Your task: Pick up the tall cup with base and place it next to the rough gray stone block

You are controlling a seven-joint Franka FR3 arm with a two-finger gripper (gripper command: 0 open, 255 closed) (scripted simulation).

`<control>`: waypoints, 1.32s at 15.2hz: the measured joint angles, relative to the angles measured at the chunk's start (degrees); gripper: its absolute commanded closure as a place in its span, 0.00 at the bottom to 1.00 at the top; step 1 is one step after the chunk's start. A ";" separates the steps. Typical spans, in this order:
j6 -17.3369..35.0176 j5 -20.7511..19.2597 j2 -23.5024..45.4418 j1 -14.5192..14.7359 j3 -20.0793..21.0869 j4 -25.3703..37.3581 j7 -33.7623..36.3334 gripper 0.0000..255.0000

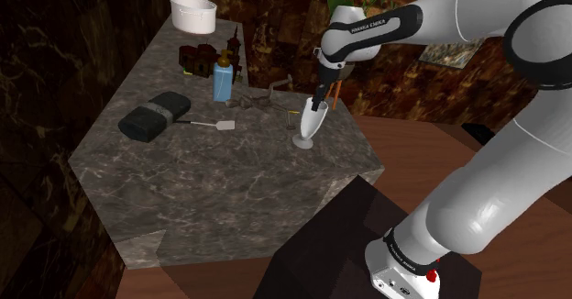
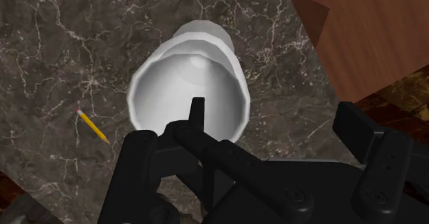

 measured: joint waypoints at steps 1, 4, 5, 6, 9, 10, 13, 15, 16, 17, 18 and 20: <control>0.73 0.48 1.91 -0.20 -0.16 1.19 -0.90 0.00; 3.12 1.09 4.27 -0.38 -0.22 1.15 -1.72 0.00; 3.94 1.22 4.75 -0.46 -0.25 0.81 -1.91 0.00; 4.48 1.33 5.17 -0.49 -0.25 0.68 -2.00 0.00; 6.58 1.67 6.39 -0.59 -0.24 -0.23 -2.26 0.00; 6.83 1.71 6.55 -0.60 -0.23 -0.32 -2.29 0.00; 7.09 1.78 6.76 -0.64 -0.24 -0.35 -2.38 0.00; 7.12 1.78 6.76 -0.64 -0.24 -0.38 -2.39 0.00; 7.12 1.78 6.76 -0.64 -0.24 -0.38 -2.39 1.00; 7.12 1.78 6.76 -0.64 -0.24 -0.38 -2.39 1.00; 7.12 1.78 6.76 -0.64 -0.24 -0.38 -2.39 1.00; 7.12 1.78 6.75 -0.64 -0.24 -0.38 -2.39 1.00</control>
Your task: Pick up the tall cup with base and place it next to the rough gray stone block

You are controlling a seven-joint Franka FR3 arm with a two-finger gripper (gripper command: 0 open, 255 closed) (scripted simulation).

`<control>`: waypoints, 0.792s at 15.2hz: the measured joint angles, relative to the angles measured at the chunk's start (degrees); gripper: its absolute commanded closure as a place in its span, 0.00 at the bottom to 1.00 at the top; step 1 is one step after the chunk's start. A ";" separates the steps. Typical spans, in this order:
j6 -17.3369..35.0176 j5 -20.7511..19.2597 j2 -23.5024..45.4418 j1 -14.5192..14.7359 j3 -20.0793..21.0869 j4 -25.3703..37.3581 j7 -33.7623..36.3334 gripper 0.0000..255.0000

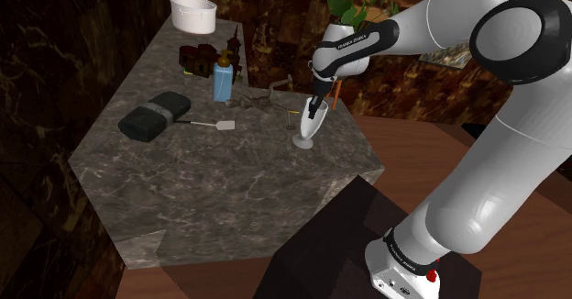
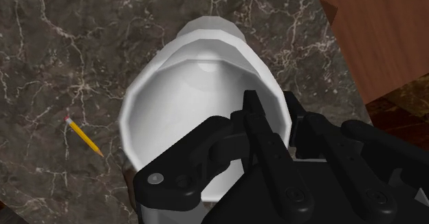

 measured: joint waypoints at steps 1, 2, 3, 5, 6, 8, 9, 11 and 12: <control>0.00 0.00 0.00 0.00 0.00 0.00 0.00 1.00; 0.00 0.00 0.00 0.00 0.00 0.00 0.00 1.00; 0.00 0.00 0.00 0.00 0.00 0.00 0.00 1.00; 0.00 0.00 0.00 0.00 0.00 0.00 0.00 1.00; 0.01 0.00 0.00 0.00 0.00 0.00 -0.01 1.00; -0.89 -0.16 -0.51 0.05 -0.01 0.35 0.13 1.00; -1.47 -0.28 -0.95 0.06 -0.04 0.51 0.17 1.00; -2.82 -0.55 -1.92 0.11 -0.07 0.90 0.32 1.00; -3.54 -0.61 -2.18 0.14 -0.07 1.38 0.39 1.00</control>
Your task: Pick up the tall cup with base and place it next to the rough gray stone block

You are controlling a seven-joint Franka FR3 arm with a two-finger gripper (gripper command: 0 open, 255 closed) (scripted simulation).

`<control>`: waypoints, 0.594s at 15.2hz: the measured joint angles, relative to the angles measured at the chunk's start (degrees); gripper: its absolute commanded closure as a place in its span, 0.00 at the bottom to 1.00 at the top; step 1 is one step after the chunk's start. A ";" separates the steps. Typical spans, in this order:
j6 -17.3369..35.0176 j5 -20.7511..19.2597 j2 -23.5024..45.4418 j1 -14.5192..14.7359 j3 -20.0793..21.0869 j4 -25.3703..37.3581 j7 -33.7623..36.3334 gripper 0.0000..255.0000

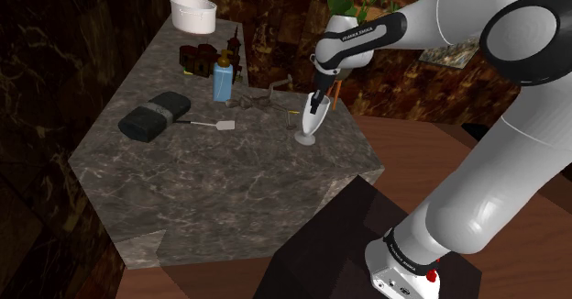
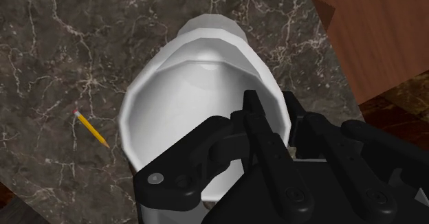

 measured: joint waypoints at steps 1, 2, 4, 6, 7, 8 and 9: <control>-0.68 -0.09 -0.37 0.03 0.00 0.31 0.06 1.00; -1.44 -0.17 -0.69 -0.01 -0.04 0.77 0.01 1.00; -3.01 -0.43 -1.67 0.04 -0.06 1.39 0.16 1.00; -4.56 -0.64 -2.55 0.10 -0.04 2.08 0.32 1.00; -5.28 -0.72 -2.88 0.12 -0.03 2.48 0.36 1.00; -5.95 -0.78 -3.13 0.12 -0.03 2.89 0.38 1.00; -6.68 -0.85 -3.45 0.17 0.00 3.31 0.48 1.00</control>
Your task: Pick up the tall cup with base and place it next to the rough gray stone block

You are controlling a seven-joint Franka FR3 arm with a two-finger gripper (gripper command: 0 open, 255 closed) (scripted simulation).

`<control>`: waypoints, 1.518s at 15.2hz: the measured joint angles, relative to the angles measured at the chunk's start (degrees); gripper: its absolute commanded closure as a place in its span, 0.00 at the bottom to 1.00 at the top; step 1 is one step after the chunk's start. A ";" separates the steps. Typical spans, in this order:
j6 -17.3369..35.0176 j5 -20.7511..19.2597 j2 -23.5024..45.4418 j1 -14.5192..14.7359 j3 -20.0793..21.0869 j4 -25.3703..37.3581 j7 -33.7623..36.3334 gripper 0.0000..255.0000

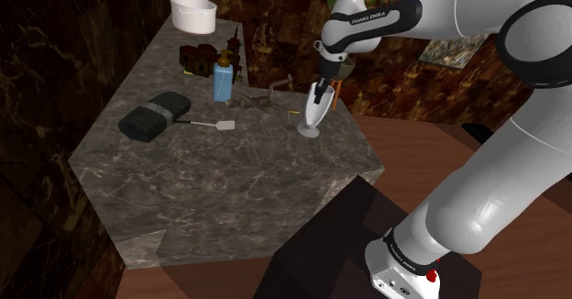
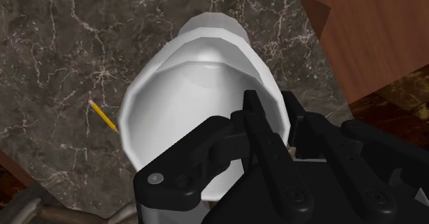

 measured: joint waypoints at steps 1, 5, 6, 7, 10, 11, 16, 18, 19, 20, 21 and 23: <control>-0.80 0.01 -0.04 -0.01 -0.01 0.77 -0.04 1.00; -3.56 -0.28 -1.32 0.05 0.03 2.27 0.12 1.00; -4.33 -0.34 -1.63 0.10 0.07 2.73 0.21 1.00; -5.02 -0.40 -1.88 0.08 0.05 3.19 0.16 1.00; -7.33 -0.56 -2.70 0.16 0.13 4.69 0.31 1.00; -8.14 -0.59 -2.89 0.15 0.13 5.32 0.30 1.00; -11.93 -0.64 -3.32 0.12 0.10 8.70 0.11 1.00; -13.35 -0.71 -3.70 0.11 0.09 9.74 0.08 1.00; -14.11 -0.75 -3.84 0.14 0.13 10.35 0.12 1.00; -14.98 -0.75 -3.93 0.15 0.14 11.15 0.10 1.00; -15.74 -0.75 -3.94 0.13 0.12 11.90 0.03 1.00; -17.27 -0.74 -3.98 0.15 0.14 13.38 0.01 1.00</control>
